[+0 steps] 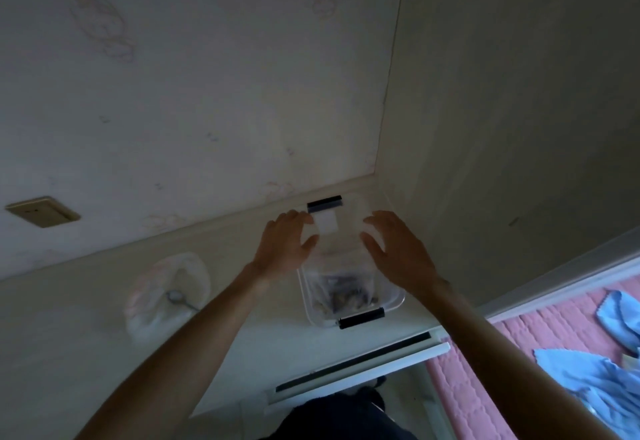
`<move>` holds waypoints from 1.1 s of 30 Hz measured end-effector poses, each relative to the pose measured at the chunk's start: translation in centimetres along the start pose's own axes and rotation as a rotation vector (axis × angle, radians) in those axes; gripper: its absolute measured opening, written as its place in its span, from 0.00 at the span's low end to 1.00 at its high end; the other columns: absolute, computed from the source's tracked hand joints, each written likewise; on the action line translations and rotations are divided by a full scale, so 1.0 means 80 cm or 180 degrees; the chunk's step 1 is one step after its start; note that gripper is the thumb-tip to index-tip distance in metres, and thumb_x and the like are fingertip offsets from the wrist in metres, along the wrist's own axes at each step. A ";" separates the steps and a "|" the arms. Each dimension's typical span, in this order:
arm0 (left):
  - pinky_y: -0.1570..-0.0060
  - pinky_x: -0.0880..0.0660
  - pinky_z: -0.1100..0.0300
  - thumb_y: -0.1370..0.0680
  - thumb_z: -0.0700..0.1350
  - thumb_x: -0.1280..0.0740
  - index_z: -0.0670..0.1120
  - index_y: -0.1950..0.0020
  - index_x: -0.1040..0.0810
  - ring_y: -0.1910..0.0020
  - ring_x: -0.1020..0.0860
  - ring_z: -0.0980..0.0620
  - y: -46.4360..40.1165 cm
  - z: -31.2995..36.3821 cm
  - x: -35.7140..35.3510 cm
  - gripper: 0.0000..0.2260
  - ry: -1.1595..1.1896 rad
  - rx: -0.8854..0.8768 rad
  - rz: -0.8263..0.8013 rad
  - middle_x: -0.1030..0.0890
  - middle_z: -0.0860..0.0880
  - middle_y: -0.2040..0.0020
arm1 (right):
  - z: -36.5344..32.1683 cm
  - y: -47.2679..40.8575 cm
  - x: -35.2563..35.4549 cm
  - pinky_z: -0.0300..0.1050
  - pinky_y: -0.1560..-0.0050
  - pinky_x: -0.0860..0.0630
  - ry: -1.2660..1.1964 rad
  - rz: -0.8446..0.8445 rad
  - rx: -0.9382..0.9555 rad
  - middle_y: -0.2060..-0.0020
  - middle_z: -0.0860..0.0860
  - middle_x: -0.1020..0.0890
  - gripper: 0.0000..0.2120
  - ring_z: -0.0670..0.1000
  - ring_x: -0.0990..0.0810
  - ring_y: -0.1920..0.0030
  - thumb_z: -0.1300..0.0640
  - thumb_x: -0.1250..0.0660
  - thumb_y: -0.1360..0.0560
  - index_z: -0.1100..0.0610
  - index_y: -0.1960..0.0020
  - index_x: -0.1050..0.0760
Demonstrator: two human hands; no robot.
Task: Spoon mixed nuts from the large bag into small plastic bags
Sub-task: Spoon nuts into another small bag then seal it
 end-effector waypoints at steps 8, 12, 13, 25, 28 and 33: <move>0.28 0.33 0.49 0.17 0.56 0.35 0.46 0.23 0.32 0.27 0.30 0.43 -0.051 -0.025 0.001 0.25 0.0721 0.0332 -0.0151 0.28 0.44 0.25 | 0.061 0.146 -0.032 0.54 0.38 0.22 -0.1110 0.0208 -0.2045 0.27 0.56 0.29 0.31 0.55 0.23 0.36 0.41 0.35 0.19 0.53 0.22 0.39; 0.25 0.35 0.47 0.15 0.59 0.40 0.46 0.18 0.40 0.23 0.34 0.41 -0.093 -0.029 -0.038 0.30 0.0799 0.0543 -0.0751 0.34 0.43 0.20 | 0.043 0.198 -0.103 0.54 0.40 0.20 -0.2548 0.0058 -0.3055 0.33 0.54 0.24 0.32 0.54 0.21 0.39 0.42 0.32 0.20 0.53 0.24 0.41; 0.28 0.32 0.47 0.15 0.59 0.40 0.45 0.18 0.39 0.26 0.30 0.40 -0.099 -0.030 -0.050 0.30 0.0830 0.0536 -0.0932 0.31 0.42 0.23 | 0.036 0.204 -0.119 0.55 0.41 0.19 -0.2919 0.0050 -0.3209 0.37 0.54 0.22 0.29 0.53 0.19 0.42 0.44 0.32 0.20 0.54 0.25 0.39; 0.58 0.32 0.56 0.14 0.54 0.45 0.42 0.44 0.21 0.56 0.24 0.47 -0.060 -0.029 -0.028 0.19 0.1342 -0.0311 -0.0883 0.21 0.48 0.55 | -0.043 0.277 -0.134 0.49 0.60 0.16 -0.3193 0.1908 -0.3359 0.54 0.57 0.13 0.17 0.56 0.11 0.57 0.50 0.26 0.23 0.52 0.38 0.25; 0.66 0.33 0.67 0.14 0.53 0.41 0.47 0.47 0.22 0.63 0.25 0.56 -0.016 -0.032 -0.004 0.13 0.1843 -0.0319 -0.0739 0.22 0.55 0.60 | -0.069 0.323 -0.128 0.44 0.61 0.17 -0.2995 0.2180 -0.3359 0.51 0.55 0.14 0.13 0.51 0.12 0.58 0.52 0.26 0.23 0.48 0.40 0.23; 0.65 0.32 0.75 0.15 0.52 0.38 0.50 0.50 0.23 0.63 0.24 0.69 0.118 0.005 -0.015 0.10 0.2520 -0.0569 -0.1031 0.21 0.57 0.59 | -0.134 0.472 -0.119 0.44 0.63 0.19 -0.2592 0.3178 -0.3686 0.50 0.52 0.14 0.17 0.52 0.13 0.56 0.58 0.27 0.22 0.49 0.35 0.23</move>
Point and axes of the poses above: each hand's wrist, its own y-axis away from the middle knuckle, its own x-axis out of the back of the hand, z = x × y, the point moved 10 cm from there along -y, towards the middle knuckle
